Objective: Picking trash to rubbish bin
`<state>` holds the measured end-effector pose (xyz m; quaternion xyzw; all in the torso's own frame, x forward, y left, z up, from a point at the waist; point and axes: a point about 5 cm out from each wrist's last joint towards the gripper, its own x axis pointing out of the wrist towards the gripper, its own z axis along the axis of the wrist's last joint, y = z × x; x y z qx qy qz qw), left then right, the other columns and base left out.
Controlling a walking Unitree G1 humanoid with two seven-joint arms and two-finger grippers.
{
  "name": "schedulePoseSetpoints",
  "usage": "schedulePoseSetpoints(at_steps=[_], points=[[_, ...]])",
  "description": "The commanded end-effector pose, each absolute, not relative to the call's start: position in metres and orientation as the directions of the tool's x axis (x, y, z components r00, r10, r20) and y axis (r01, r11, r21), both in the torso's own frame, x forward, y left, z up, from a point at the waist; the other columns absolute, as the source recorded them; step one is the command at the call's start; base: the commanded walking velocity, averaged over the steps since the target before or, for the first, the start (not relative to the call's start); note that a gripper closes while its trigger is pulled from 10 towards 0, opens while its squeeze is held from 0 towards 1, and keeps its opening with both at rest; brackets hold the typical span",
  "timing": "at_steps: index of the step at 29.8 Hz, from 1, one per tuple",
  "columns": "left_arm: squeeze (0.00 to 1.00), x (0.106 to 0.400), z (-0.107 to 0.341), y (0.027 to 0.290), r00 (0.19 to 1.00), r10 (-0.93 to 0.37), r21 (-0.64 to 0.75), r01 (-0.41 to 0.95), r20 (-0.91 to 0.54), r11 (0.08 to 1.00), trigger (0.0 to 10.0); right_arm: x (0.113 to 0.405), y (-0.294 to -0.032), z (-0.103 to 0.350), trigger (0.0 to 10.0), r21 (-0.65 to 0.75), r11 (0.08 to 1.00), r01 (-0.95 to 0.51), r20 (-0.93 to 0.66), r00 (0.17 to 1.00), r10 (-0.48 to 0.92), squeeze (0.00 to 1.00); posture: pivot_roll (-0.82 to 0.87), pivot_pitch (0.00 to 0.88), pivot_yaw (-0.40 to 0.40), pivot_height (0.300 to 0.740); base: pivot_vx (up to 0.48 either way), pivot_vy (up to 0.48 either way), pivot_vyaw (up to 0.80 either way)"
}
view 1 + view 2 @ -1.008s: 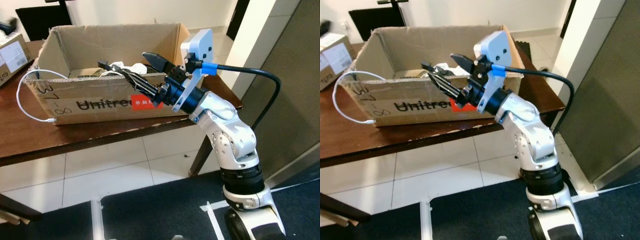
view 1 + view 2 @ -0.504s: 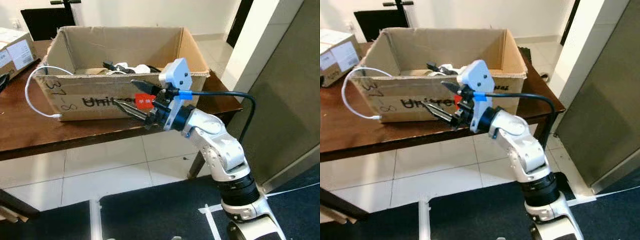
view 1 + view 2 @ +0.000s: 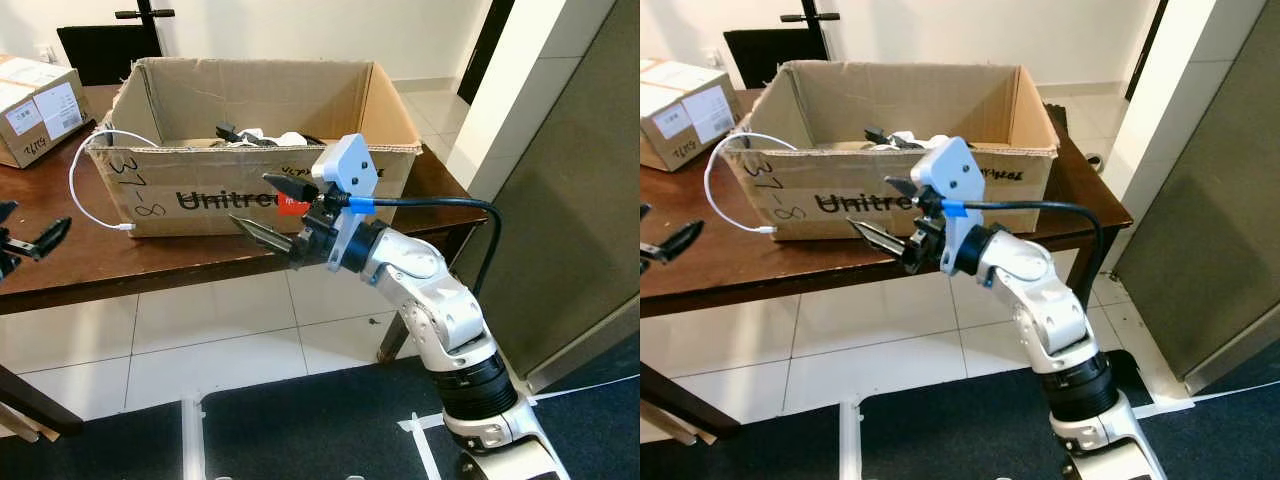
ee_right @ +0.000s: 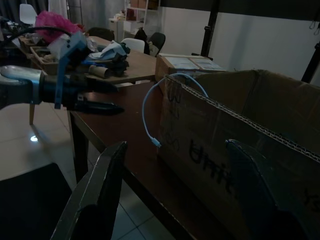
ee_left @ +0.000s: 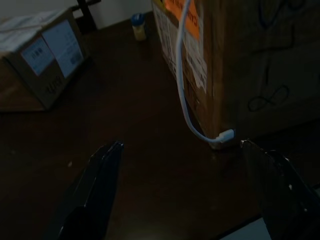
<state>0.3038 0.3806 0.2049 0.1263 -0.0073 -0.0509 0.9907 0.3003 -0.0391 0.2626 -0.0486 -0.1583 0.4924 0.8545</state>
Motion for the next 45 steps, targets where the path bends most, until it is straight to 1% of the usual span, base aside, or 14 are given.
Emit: schedulePoseSetpoints(at_steps=[1, 12, 18, 22, 26, 27, 30, 32, 36, 38, 40, 41, 45], points=[[0.0, 0.306, 0.198, 0.375, 0.994, -0.111, 0.246, 0.11, -0.012, 0.963, 10.0, 0.299, -0.039, 0.258, 10.0, -0.235, 0.511, -0.827, 0.219, 0.467, 0.857, 0.0, 0.03, 0.142, -0.006, 0.74, 0.0, 0.0, 0.0], [0.0, 0.313, 0.192, 0.371, 0.996, -0.086, 0.216, 0.091, -0.03, 0.972, 10.0, 0.302, -0.04, 0.252, 10.0, -0.235, 0.523, -0.819, 0.207, 0.484, 0.85, 0.0, 0.03, 0.146, -0.014, 0.74, 0.0, 0.0, 0.0], [0.0, 0.323, 0.191, 0.365, 0.999, -0.035, 0.213, 0.041, -0.031, 0.976, 10.0, 0.303, -0.039, 0.25, 10.0, -0.231, 0.53, -0.816, 0.206, 0.491, 0.846, 0.0, 0.03, 0.155, -0.02, 0.74, 0.0, 0.0, 0.0], [0.0, 0.339, 0.202, 0.351, 0.998, -0.059, 0.171, 0.055, 0.016, 0.984, 10.0, 0.304, -0.041, 0.256, 10.0, -0.231, 0.558, -0.797, 0.227, 0.513, 0.828, 0.0, -0.01, 0.186, -0.02, 0.74, 0.0, 0.0, 0.0], [0.0, 0.34, 0.203, 0.349, 0.998, -0.062, 0.167, 0.058, 0.02, 0.984, 10.0, 0.304, -0.042, 0.256, 10.0, -0.231, 0.56, -0.796, 0.229, 0.515, 0.826, 0.0, -0.01, 0.189, -0.02, 0.74, 0.0, 0.0, 0.0], [0.0, 0.345, 0.206, 0.343, 0.995, -0.095, 0.146, 0.09, 0.027, 0.985, 10.0, 0.303, -0.041, 0.258, 10.0, -0.235, 0.563, -0.792, 0.233, 0.516, 0.824, 0.0, -0.03, 0.2, -0.019, 0.74, 0.0, 0.0, 0.0], [0.0, 0.349, 0.21, 0.338, 0.992, -0.121, 0.129, 0.116, 0.037, 0.985, 10.0, 0.301, -0.041, 0.261, 10.0, -0.24, 0.564, -0.79, 0.237, 0.515, 0.823, 0.0, -0.04, 0.205, -0.02, 0.74, 0.0, 0.0, 0.0], [0.0, 0.355, 0.216, 0.332, 0.989, -0.143, 0.092, 0.138, 0.045, 0.986, 10.0, 0.298, -0.041, 0.263, 10.0, -0.249, 0.562, -0.789, 0.241, 0.512, 0.825, 0.0, -0.05, 0.211, -0.021, 0.74, 0.0, 0.0, 0.0], [0.0, 0.357, 0.217, 0.332, 0.991, -0.132, 0.082, 0.129, 0.036, 0.988, 10.0, 0.296, -0.042, 0.264, 10.0, -0.253, 0.558, -0.79, 0.239, 0.508, 0.827, 0.0, -0.06, 0.215, -0.022, 0.74, 0.0, 0.0, 0.0], [0.0, 0.355, 0.217, 0.337, 0.994, -0.101, 0.041, 0.1, 0.03, 0.994, 10.0, 0.295, -0.041, 0.265, 10.0, -0.26, 0.552, -0.792, 0.237, 0.502, 0.832, 0.0, -0.07, 0.217, -0.027, 0.74, 0.0, 0.0, 0.0], [0.0, 0.355, 0.217, 0.337, 0.994, -0.101, 0.041, 0.1, 0.03, 0.994, 10.0, 0.295, -0.041, 0.265, 10.0, -0.26, 0.552, -0.792, 0.237, 0.502, 0.832, 0.0, -0.07, 0.217, -0.027, 0.74, 0.0, 0.0, 0.0], [0.0, 0.353, 0.217, 0.343, 0.997, -0.073, -0.005, 0.073, 0.029, 0.997, 10.0, 0.293, -0.04, 0.268, 10.0, -0.269, 0.543, -0.796, 0.235, 0.492, 0.838, 0.0, -0.07, 0.219, -0.035, 0.74, 0.0, 0.0, 0.0], [0.0, 0.352, 0.217, 0.345, 0.997, -0.065, -0.014, 0.065, 0.029, 0.998, 10.0, 0.292, -0.039, 0.269, 10.0, -0.274, 0.537, -0.798, 0.235, 0.486, 0.842, 0.0, -0.07, 0.219, -0.036, 0.74, 0.0, 0.0, 0.0]])
